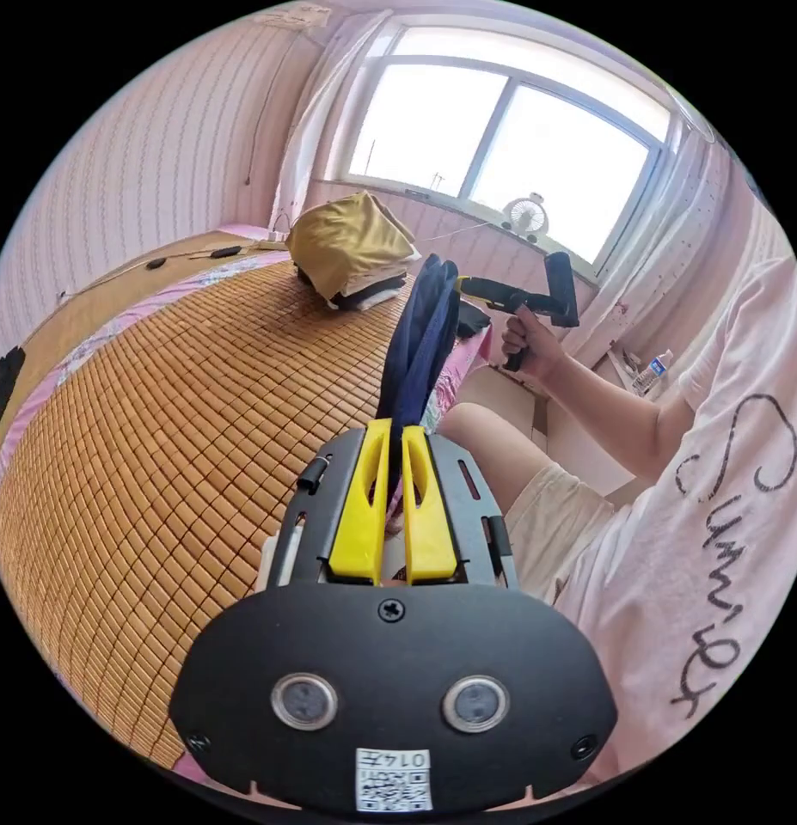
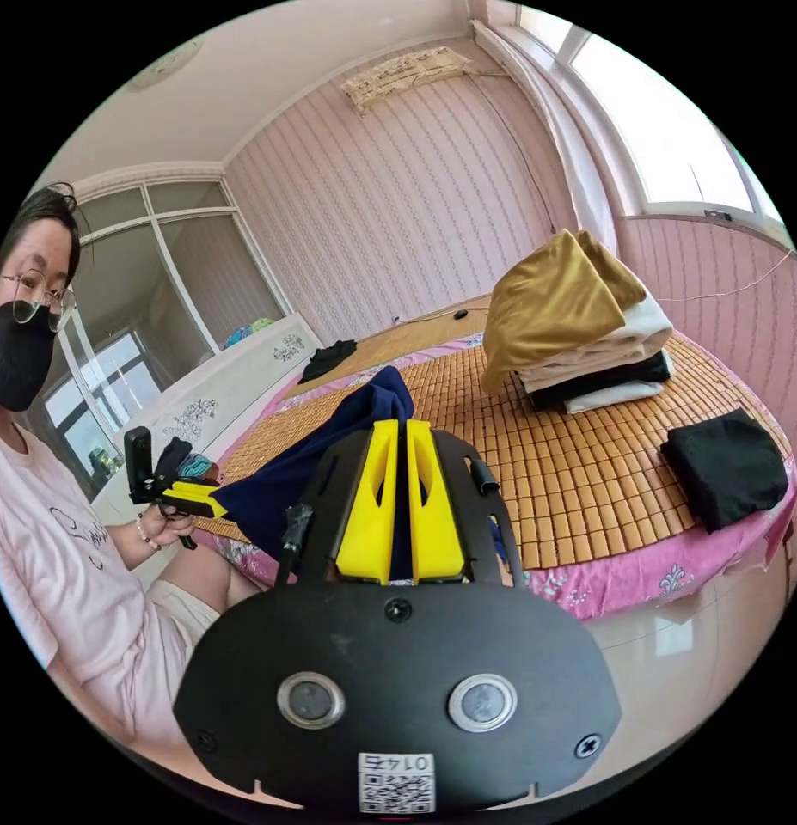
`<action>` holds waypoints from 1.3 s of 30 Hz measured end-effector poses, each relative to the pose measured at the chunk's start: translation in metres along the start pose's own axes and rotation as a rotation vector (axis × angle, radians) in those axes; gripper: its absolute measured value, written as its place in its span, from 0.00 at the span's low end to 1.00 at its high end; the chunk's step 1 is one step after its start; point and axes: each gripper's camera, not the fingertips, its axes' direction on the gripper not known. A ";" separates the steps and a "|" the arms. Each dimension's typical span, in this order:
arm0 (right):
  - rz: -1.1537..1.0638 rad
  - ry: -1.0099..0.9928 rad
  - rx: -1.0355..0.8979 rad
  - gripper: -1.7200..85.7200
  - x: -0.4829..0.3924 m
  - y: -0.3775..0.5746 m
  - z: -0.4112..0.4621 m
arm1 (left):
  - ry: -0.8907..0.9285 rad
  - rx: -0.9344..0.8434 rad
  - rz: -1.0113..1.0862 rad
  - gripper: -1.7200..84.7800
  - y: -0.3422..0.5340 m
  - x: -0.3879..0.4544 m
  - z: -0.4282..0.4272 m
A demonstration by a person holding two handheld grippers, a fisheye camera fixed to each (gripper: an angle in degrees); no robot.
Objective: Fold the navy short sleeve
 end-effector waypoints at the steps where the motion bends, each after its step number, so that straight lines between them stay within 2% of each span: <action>1: 0.007 0.055 0.023 0.03 0.009 0.000 -0.025 | 0.036 0.006 0.062 0.01 -0.024 0.014 0.008; 5: 0.023 0.251 0.020 0.03 0.056 -0.024 -0.092 | 0.201 0.050 0.211 0.01 -0.122 0.047 0.064; 8: 0.070 0.382 -0.047 0.03 0.109 -0.070 -0.113 | 0.311 0.093 0.218 0.02 -0.207 0.051 0.125; 11: 0.144 0.551 -0.166 0.04 0.185 -0.132 -0.097 | 0.321 0.118 0.160 0.03 -0.308 0.047 0.199; 15: 0.362 0.678 -0.390 0.08 0.279 -0.158 -0.054 | 0.295 -0.029 -0.007 0.08 -0.398 0.014 0.295; 16: 0.378 0.646 -0.412 0.10 0.285 -0.152 -0.045 | 0.230 -0.098 -0.050 0.08 -0.401 -0.001 0.313; 18: 0.342 0.589 -0.356 0.12 0.267 -0.133 -0.039 | 0.213 -0.163 -0.088 0.09 -0.384 -0.022 0.317; 21: 0.252 0.491 -0.332 0.12 0.212 -0.060 -0.028 | 0.277 -0.178 -0.075 0.09 -0.317 -0.047 0.271; 24: 0.273 0.410 -0.398 0.12 0.153 0.038 -0.019 | 0.247 -0.181 -0.036 0.09 -0.205 -0.058 0.177; 26: 0.304 0.372 -0.483 0.11 0.104 0.099 -0.017 | 0.161 -0.192 -0.071 0.08 -0.102 -0.062 0.085; 28: 0.277 0.391 -0.546 0.11 0.066 0.122 -0.017 | 0.060 -0.205 -0.154 0.08 -0.026 -0.063 0.010; 33: 0.044 0.389 -0.478 0.11 -0.034 0.090 0.006 | -0.198 -0.070 -0.409 0.07 0.133 -0.051 -0.196; 35: -0.145 0.306 -0.404 0.11 -0.096 0.057 0.049 | -0.332 0.064 -0.477 0.07 0.194 -0.034 -0.291; 39: -0.390 0.082 -0.453 0.15 -0.209 0.016 0.148 | -0.552 0.216 -0.632 0.06 0.288 -0.015 -0.406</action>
